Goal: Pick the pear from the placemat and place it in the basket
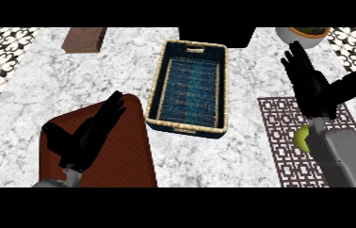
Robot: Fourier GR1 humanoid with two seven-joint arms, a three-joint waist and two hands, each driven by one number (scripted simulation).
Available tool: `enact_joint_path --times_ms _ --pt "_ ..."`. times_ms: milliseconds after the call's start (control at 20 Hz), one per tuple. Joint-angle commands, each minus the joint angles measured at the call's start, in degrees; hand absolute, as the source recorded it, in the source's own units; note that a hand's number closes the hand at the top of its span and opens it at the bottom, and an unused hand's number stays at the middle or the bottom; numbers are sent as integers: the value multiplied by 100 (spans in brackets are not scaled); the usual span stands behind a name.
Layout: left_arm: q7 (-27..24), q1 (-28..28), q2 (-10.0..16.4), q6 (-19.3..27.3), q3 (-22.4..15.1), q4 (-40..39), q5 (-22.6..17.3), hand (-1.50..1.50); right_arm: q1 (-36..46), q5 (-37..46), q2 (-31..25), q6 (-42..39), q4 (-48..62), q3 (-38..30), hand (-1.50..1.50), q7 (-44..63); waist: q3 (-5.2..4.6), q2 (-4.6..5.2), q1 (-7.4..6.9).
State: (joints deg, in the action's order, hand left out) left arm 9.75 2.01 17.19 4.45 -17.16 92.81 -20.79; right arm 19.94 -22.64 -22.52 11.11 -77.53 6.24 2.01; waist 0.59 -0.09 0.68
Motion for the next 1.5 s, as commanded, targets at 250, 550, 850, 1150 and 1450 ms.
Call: enact_joint_path --times_ms 250,550,850,1150,1450 --pt "-797 637 975 84 695 338 1044 0 -1156 -1238 -1192 -1221 1291 -1556 150 357 -28 22 88" --pt "-957 717 458 -117 386 -147 1295 0 -672 167 47 -705 1164 -525 -150 -1083 -59 14 -85" --pt "-929 786 865 -365 737 -175 1107 0 -323 1345 -944 653 689 -38 -150 966 -85 -14 -98" --pt "-1057 787 594 -284 573 -296 1228 0 76 1968 -2828 -351 934 60 -150 2431 -82 4 -93" --pt "-1309 697 685 -448 745 -434 1147 0 436 1019 -3832 -3213 888 312 -150 3351 -81 6 -117"
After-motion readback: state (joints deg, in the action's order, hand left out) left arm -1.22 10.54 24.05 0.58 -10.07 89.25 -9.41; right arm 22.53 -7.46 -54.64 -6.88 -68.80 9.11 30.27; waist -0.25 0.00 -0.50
